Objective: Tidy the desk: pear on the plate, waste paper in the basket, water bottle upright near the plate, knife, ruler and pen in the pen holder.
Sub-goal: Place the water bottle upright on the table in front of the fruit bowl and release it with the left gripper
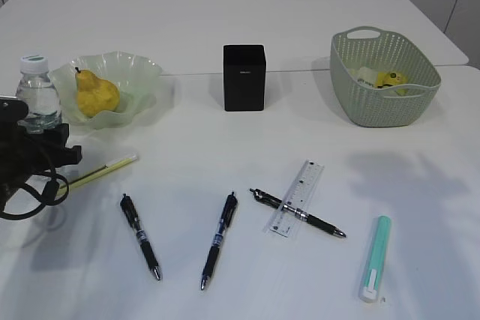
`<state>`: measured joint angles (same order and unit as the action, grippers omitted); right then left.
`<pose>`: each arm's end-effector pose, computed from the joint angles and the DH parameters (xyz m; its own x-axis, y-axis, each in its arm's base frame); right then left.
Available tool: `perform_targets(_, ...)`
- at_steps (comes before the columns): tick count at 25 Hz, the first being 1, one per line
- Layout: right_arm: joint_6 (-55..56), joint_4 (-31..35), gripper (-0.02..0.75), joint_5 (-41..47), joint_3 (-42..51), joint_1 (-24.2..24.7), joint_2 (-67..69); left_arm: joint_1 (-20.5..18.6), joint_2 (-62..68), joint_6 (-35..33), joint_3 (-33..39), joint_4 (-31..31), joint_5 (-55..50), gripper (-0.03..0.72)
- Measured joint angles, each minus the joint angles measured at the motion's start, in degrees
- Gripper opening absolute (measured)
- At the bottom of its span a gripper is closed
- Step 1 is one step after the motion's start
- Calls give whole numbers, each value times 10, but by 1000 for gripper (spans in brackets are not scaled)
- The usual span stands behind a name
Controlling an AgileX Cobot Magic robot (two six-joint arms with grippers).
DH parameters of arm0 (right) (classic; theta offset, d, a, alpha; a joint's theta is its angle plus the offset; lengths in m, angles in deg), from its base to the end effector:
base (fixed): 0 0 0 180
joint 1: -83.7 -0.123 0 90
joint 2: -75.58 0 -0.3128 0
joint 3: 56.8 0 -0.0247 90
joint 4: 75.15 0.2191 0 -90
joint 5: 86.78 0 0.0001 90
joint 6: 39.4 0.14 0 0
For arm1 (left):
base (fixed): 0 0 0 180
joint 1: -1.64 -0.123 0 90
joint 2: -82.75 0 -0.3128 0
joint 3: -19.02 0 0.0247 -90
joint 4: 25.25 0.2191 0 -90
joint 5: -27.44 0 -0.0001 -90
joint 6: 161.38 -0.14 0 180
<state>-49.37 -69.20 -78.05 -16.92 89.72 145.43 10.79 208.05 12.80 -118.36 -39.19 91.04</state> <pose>0.2289 -0.0219 0.2992 -0.4785 -0.0212 -0.8778 0.0571 0.9968 -0.0552 0.3827 -0.0311 0.1337 -0.2552 0.0329 -0.9663 -0.0526 0.9975 0.0478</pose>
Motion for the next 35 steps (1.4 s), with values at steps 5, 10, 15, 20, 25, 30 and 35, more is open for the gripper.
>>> perform_targets(5, 0, 0, 586, 0, 0, 0, 0, 0, 6, 0, 0, 0, 0, 379)
perform_targets(10, 0, 0, 586, 0, 0, 0, 0, 0, 9, 0, 0, 0, -1, 379)
perform_targets(15, 0, 0, 586, 0, 0, 0, 0, 0, 9, 0, 0, 0, -1, 379)
perform_targets(20, 0, 0, 586, 0, 0, 0, 0, 0, 9, 0, 0, 0, -1, 379)
perform_targets(25, 0, 0, 586, 0, 0, 0, 0, 0, 9, 0, 0, 0, -1, 382)
perform_targets(30, 0, 0, 586, 0, 0, 0, 0, 0, 9, 0, 0, 0, -1, 402)
perform_targets(35, 0, 0, 586, 0, 0, 0, 0, 0, 9, 0, 0, 0, -1, 405)
